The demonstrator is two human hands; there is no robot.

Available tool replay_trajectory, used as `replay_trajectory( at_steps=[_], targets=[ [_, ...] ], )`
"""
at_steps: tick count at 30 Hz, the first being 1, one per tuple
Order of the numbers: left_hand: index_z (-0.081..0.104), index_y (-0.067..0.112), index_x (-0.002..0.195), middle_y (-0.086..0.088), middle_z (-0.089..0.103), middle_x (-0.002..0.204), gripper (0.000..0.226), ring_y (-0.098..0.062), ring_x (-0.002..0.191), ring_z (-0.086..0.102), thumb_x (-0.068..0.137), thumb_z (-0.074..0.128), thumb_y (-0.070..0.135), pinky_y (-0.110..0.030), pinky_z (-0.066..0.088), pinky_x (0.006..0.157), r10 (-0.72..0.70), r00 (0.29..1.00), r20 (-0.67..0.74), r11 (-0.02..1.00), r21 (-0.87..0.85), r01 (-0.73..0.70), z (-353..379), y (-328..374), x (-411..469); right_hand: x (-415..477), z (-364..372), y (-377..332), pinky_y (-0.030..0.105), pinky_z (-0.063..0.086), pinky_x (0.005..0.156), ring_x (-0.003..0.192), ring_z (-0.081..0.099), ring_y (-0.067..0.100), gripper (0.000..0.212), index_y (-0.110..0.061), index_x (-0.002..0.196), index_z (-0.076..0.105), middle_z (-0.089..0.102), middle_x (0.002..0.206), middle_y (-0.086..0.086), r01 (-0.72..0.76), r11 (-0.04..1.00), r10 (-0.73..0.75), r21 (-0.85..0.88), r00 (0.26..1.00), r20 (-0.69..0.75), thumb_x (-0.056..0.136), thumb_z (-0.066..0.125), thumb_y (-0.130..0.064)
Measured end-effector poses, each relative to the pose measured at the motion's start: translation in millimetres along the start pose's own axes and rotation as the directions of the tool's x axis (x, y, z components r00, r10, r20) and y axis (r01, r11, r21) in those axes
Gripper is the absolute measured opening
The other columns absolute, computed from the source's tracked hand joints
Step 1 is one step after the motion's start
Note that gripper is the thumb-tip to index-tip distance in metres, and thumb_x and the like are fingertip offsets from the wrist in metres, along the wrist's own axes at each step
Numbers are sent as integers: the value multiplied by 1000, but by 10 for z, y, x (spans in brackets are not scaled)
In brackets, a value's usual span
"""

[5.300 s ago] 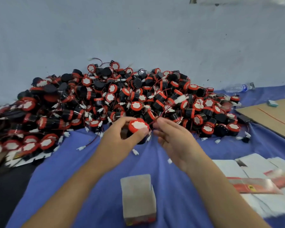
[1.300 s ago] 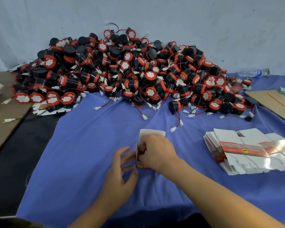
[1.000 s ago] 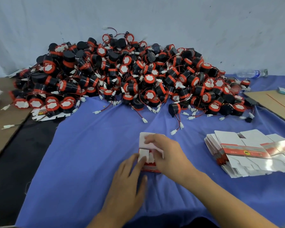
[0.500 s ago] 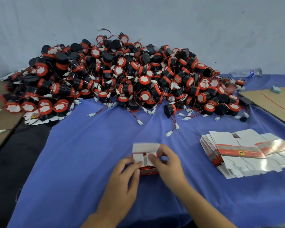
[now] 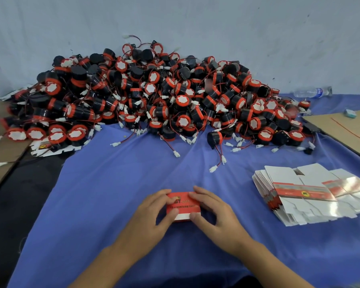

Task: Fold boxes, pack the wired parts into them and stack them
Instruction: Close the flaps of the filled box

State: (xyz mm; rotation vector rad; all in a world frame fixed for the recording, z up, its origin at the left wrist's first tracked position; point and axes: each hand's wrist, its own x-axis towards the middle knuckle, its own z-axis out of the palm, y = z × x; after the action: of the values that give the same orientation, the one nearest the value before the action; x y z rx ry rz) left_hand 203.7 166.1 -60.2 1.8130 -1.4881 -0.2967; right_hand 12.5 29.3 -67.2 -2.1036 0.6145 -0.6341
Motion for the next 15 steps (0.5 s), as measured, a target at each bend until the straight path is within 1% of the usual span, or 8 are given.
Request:
replay_trajectory(
  at_steps=[3,6,8,9,11,12,13,15],
  targets=[
    [49,46,132,36,38,143,43,13,136,33,96,39,68,-10,28,109,26,997,78,999,24,-28,-43,-9,26,8,-22,-40,20,39,111,139,42,-1,45,-41,142,49,45,146,-27,70,991,-68,-114,997,19,98,60,-45],
    [44,54,136,38,43,137,38,14,128,43,100,39,64,-3,30,103,53,994,100,998,21,-56,-116,32,94,60,-69,-109,10,38,102,129,49,-2,42,-45,145,45,48,137,-29,104,976,-97,-189,994,43,103,51,-42],
    [46,50,137,38,48,133,36,12,124,47,103,38,58,-6,34,101,83,990,112,996,29,-86,-133,51,132,98,-99,-140,12,41,99,123,51,-3,40,-44,144,46,50,133,-30,101,967,-91,-234,994,53,104,47,-45],
    [46,49,138,38,46,135,39,15,126,43,102,36,61,-6,32,103,93,988,125,994,50,-100,-129,41,133,101,-114,-142,11,39,102,127,47,-6,42,-44,144,47,47,136,-31,96,963,-81,-253,994,72,102,47,-52],
    [39,51,143,42,32,143,53,24,132,28,96,31,74,1,22,105,71,986,151,992,96,-86,-108,-14,96,82,-133,-128,4,26,107,136,30,-17,60,-45,145,44,32,147,-37,83,954,-47,-288,991,128,92,48,-73],
    [36,52,145,43,25,146,60,25,134,22,92,31,80,4,17,104,49,984,169,991,116,-69,-95,-43,66,69,-135,-119,2,23,108,136,26,-20,67,-45,146,43,26,149,-39,85,948,-39,-307,987,155,87,48,-79],
    [35,51,147,43,22,148,66,24,135,21,89,33,83,5,16,103,40,982,182,990,129,-64,-82,-67,41,62,-134,-113,4,24,108,136,27,-19,70,-44,146,43,26,149,-38,97,944,-43,-315,984,174,87,49,-79],
    [39,46,148,42,25,146,70,20,136,24,89,37,83,2,18,106,54,982,179,988,135,-79,-73,-59,17,78,-136,-137,11,32,110,132,37,-15,65,-38,145,49,38,146,-30,105,951,-55,-290,983,175,89,54,-72]
  ],
)
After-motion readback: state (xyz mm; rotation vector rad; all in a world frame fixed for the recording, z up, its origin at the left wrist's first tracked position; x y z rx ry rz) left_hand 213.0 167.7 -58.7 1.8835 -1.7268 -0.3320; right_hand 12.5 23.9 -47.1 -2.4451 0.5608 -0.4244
